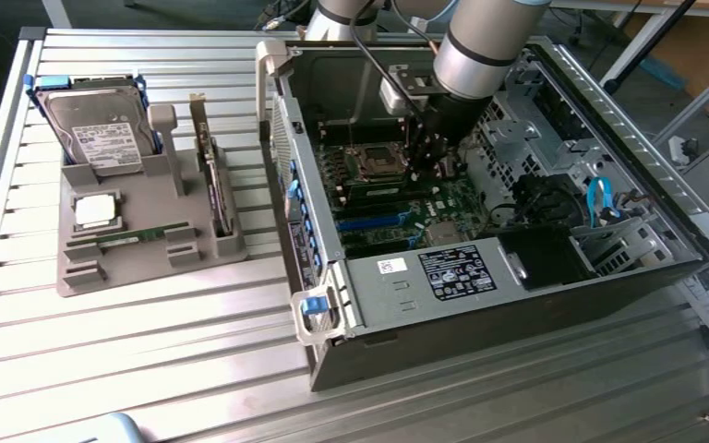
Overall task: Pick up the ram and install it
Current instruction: 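Insert the ram into the slot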
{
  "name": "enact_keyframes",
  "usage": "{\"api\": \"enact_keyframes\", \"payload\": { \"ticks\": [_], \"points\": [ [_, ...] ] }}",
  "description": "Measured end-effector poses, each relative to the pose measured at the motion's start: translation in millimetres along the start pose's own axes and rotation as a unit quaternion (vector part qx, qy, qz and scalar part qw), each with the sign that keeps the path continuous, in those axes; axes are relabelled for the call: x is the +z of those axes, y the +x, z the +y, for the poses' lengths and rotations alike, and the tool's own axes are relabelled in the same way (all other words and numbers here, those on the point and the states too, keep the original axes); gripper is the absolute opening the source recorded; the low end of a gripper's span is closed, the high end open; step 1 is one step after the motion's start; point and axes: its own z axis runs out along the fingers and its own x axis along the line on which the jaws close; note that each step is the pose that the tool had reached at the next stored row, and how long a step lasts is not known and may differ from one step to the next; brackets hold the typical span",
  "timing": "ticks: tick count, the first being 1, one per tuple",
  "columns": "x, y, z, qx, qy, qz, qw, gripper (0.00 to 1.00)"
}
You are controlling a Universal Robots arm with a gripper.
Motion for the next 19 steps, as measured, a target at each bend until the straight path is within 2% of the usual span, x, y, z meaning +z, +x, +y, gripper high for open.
{"api": "enact_keyframes", "payload": {
  "ticks": [10, 19],
  "points": [
    [-0.4, 0.0, -2.6, 0.000, 0.0001, -0.0001, 1.0000, 0.12],
    [-5.8, -0.1, -2.5, 0.000, 0.0002, 0.0000, 1.0000, 0.12]
  ]
}}
